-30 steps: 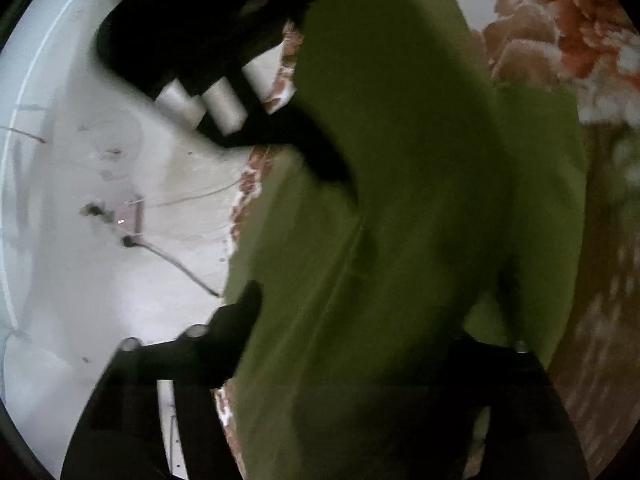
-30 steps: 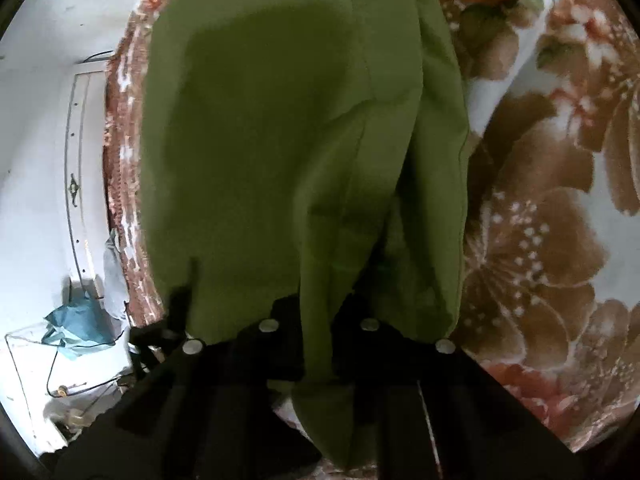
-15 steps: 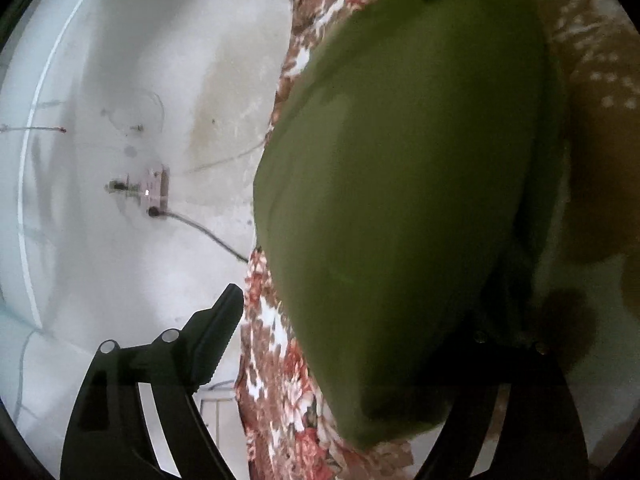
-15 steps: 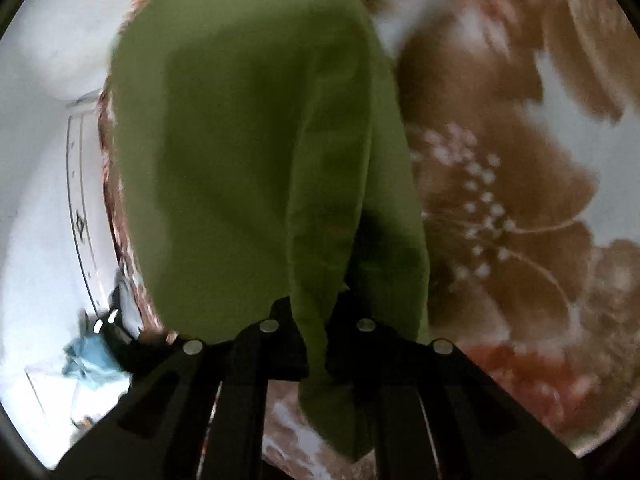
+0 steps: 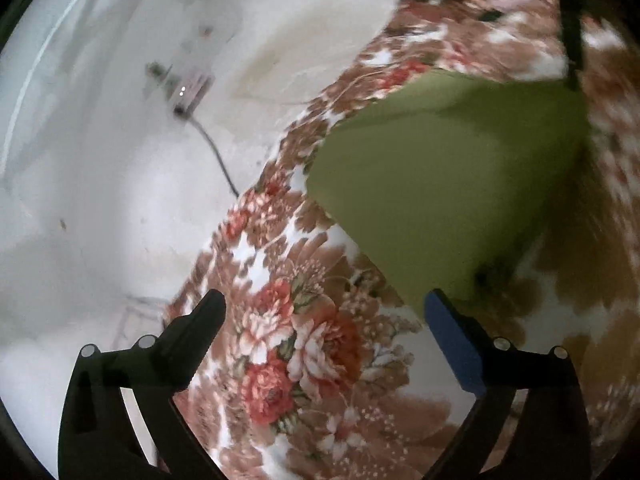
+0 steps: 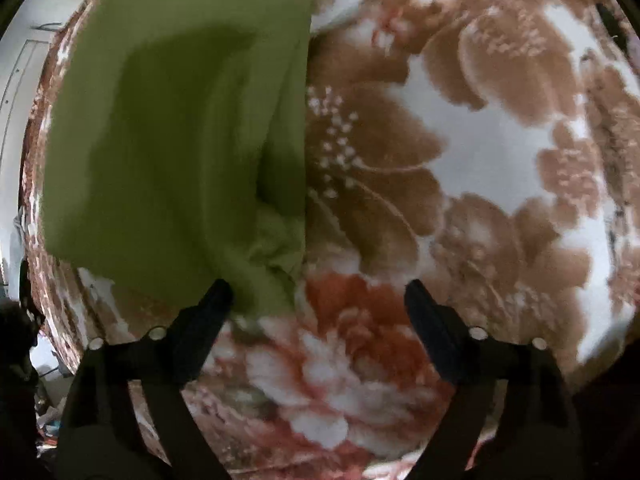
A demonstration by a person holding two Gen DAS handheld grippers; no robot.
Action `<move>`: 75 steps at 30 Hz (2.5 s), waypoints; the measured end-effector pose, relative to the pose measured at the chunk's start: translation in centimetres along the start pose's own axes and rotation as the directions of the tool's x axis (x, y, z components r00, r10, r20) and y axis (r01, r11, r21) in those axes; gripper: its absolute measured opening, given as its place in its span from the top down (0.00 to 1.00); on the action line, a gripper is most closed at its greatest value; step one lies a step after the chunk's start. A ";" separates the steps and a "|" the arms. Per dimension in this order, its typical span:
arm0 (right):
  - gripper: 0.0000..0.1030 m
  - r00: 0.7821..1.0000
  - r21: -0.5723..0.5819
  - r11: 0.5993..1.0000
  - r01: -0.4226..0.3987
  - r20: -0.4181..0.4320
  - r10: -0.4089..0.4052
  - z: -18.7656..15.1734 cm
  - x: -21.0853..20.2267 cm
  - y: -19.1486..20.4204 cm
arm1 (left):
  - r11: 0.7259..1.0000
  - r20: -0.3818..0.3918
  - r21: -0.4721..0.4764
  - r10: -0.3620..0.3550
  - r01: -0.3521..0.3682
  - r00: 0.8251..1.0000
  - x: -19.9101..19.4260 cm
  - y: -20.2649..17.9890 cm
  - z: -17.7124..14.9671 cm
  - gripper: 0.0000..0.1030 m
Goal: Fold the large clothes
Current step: 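Release the jacket and flatten the fold with both grippers, then press the folded green jacket flat with both open grippers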
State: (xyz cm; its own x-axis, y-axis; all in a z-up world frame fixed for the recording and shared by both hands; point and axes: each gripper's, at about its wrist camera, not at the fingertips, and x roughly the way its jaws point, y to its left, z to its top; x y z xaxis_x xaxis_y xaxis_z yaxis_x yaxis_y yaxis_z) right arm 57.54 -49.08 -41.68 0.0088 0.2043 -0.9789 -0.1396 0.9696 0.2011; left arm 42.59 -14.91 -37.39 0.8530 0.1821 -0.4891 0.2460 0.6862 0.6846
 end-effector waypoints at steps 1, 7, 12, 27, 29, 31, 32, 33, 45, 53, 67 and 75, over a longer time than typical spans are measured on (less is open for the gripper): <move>0.16 0.999 -0.018 1.000 0.020 0.043 -0.019 0.0 -1.4 0.7 | 0.999 -0.003 -0.042 -0.017 0.017 1.000 0.8 0.8 0.6 0.05; 0.05 0.940 -0.067 0.986 0.150 0.320 -0.121 3.8 -6.7 6.3 | 0.940 0.006 -0.234 -0.255 0.249 0.967 5.8 1.5 4.2 0.05; 0.05 0.894 -0.036 0.979 0.199 0.416 -0.167 10.8 -3.2 10.9 | 0.886 -0.012 -0.320 -0.358 0.336 0.933 10.2 -1.1 4.3 0.05; 0.05 0.836 0.001 0.933 0.359 0.444 -0.322 14.4 -2.3 9.7 | 0.695 0.039 -0.601 -0.466 0.393 0.884 13.9 5.9 1.6 0.05; 0.05 0.840 -0.002 0.952 0.306 0.470 -0.270 16.5 -3.3 11.5 | 0.653 0.046 -0.659 -0.460 0.373 0.887 16.0 7.9 3.0 0.05; 0.05 0.829 -0.006 0.951 0.310 0.491 -0.267 17.8 -3.5 13.2 | 0.605 0.046 -0.717 -0.454 0.346 0.890 19.1 9.4 4.5 0.05; 0.05 0.820 -0.005 0.948 0.318 0.503 -0.272 19.0 -3.0 14.3 | 0.578 0.053 -0.738 -0.466 0.350 0.883 20.6 9.8 5.1 0.05; 0.05 0.822 -0.009 0.948 0.317 0.501 -0.271 19.6 -2.4 14.8 | 0.548 0.051 -0.761 -0.485 0.348 0.873 22.4 9.9 5.8 0.05; 0.05 0.845 0.013 0.938 0.345 0.430 -0.317 20.2 3.9 11.0 | 0.688 -0.166 -0.704 -0.400 0.176 0.901 29.5 8.1 4.8 0.05; 0.05 0.843 0.054 0.957 0.286 0.460 -0.278 15.3 0.3 9.8 | 0.649 -0.089 -0.718 -0.444 0.251 0.892 23.5 9.1 4.6 0.05; 0.05 0.892 -0.004 0.981 0.195 0.417 -0.175 7.5 -4.3 8.8 | 0.513 -0.035 -0.797 -0.566 0.318 0.824 15.6 7.6 1.8 0.05; 0.05 0.965 0.169 0.984 -0.055 0.263 0.009 7.4 -3.5 1.0 | 0.372 -0.001 -0.877 -0.635 0.305 0.772 14.5 8.1 -1.2 0.05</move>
State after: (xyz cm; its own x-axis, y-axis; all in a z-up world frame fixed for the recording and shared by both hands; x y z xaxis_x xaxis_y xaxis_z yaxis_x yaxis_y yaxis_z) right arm 64.70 -47.86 -37.76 0.2677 0.2415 -0.9327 0.0290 0.9656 0.2583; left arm 56.44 -5.84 -39.58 0.5021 -0.2950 -0.8129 -0.0518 0.9281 -0.3688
